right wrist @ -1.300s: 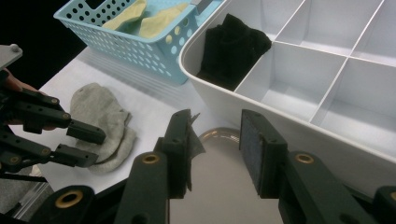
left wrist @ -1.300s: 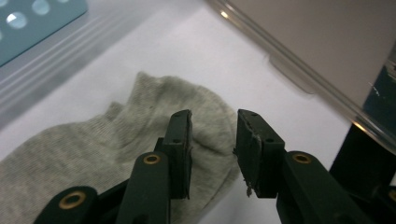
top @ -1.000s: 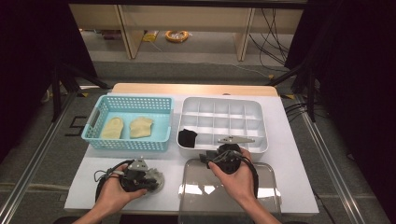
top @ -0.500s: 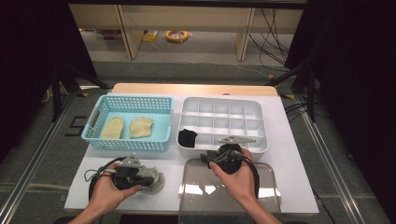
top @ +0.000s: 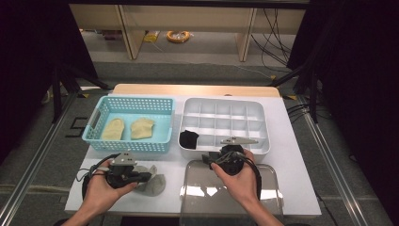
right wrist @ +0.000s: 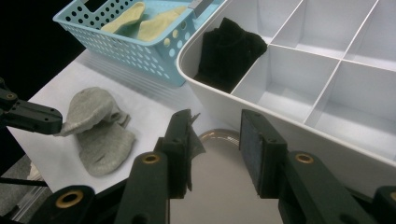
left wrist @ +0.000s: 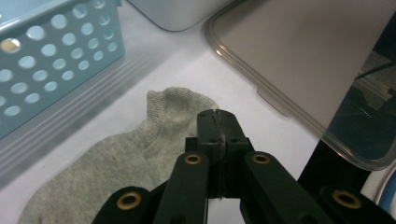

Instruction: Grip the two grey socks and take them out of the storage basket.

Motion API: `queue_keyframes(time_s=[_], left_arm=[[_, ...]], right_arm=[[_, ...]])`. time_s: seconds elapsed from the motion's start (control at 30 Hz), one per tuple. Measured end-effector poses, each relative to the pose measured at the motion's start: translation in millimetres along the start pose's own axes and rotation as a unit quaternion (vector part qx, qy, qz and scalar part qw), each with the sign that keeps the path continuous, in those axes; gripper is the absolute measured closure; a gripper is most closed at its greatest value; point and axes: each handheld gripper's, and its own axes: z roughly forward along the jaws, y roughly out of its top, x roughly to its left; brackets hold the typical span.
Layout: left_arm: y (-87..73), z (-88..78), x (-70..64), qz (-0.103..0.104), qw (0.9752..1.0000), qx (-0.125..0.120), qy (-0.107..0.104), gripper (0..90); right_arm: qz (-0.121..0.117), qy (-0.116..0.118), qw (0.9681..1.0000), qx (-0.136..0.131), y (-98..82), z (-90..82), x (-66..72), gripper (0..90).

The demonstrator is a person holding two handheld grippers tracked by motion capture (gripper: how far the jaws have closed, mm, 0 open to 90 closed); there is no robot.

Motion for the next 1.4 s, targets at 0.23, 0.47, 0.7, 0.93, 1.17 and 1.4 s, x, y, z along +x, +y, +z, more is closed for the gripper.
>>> queue_keyframes(time_s=[0.23,0.47,0.7,0.93,1.17,1.4], left_arm=[[-2.9,12.8,-8.0,0.022,0.9992,0.032,-0.012,89.5],[-9.1,30.2,-14.0,0.044,0.9963,0.067,-0.029,89.5],[-11.3,36.3,-13.9,0.04,0.9968,0.058,-0.037,83.3],[-6.1,-5.5,15.2,-0.007,0.9996,-0.025,-0.007,71.3],[-16.8,-14.0,67.8,-0.031,0.9984,0.013,0.046,61.0],[0.2,16.2,47.5,0.075,0.9938,0.082,-0.008,60.4]], right_arm=[[0.007,0.003,0.9999,0.008,-0.1,-1.4,1.0,65.1],[0.002,0.006,1.0,0.006,-0.5,-0.6,-0.1,65.1],[-0.005,0.0,1.0,0.005,-1.0,0.8,-2.0,65.0],[-0.009,0.013,0.9997,0.016,1.5,7.6,4.8,65.3],[-0.036,0.027,0.9972,0.06,9.0,30.3,21.4,73.1],[-0.043,0.049,0.9938,0.089,10.7,53.3,29.4,74.5]])
